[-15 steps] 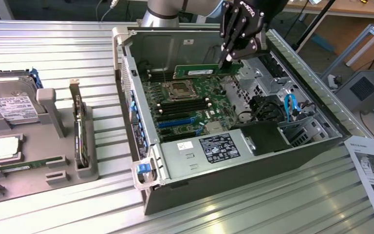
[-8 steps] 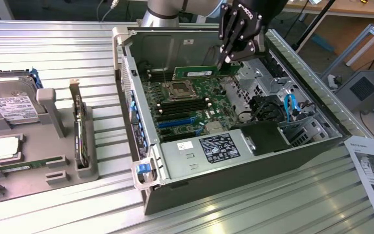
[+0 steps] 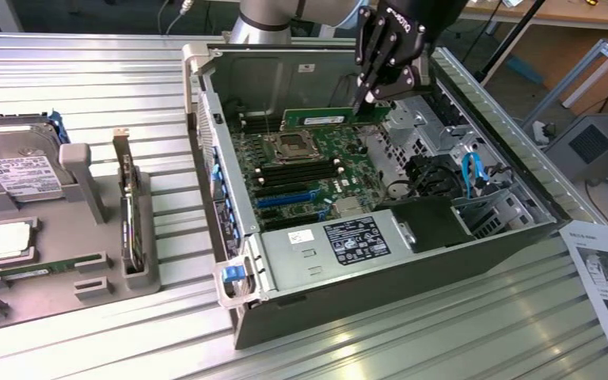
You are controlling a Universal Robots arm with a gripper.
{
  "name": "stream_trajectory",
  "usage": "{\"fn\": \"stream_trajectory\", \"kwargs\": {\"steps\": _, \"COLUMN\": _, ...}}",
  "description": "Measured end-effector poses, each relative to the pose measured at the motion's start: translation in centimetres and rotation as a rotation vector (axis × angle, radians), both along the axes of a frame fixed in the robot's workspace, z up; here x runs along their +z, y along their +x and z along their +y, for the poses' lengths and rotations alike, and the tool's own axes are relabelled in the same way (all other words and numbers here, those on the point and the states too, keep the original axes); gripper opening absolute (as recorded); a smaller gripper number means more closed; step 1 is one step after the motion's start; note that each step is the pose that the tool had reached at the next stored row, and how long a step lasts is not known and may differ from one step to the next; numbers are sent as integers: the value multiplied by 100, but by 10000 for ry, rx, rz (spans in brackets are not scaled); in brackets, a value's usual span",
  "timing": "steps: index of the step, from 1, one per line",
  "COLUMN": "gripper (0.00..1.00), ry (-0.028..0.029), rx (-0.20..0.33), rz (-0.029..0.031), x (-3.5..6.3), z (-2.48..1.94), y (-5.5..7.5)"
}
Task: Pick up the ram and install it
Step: 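Pick up the ram and move it above insertion slot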
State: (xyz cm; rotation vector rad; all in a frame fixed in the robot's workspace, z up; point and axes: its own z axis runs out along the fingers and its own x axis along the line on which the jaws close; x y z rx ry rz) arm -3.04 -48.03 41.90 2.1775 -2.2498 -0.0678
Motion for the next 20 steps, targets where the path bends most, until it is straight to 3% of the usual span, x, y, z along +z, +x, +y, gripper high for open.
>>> {"fn": "stream_trajectory", "kwargs": {"steps": 6, "gripper": 13, "ry": -4, "rx": -1, "rz": 1, "x": -14, "z": 18, "y": 0}}
{"fn": "stream_trajectory", "kwargs": {"steps": 14, "gripper": 13, "ry": -2, "rx": 0, "rz": 1, "x": -32, "z": 136, "y": 1}}
{"fn": "stream_trajectory", "kwargs": {"steps": 20, "gripper": 13, "ry": -3, "rx": 0, "rz": 1, "x": -38, "z": 269, "y": 4}}
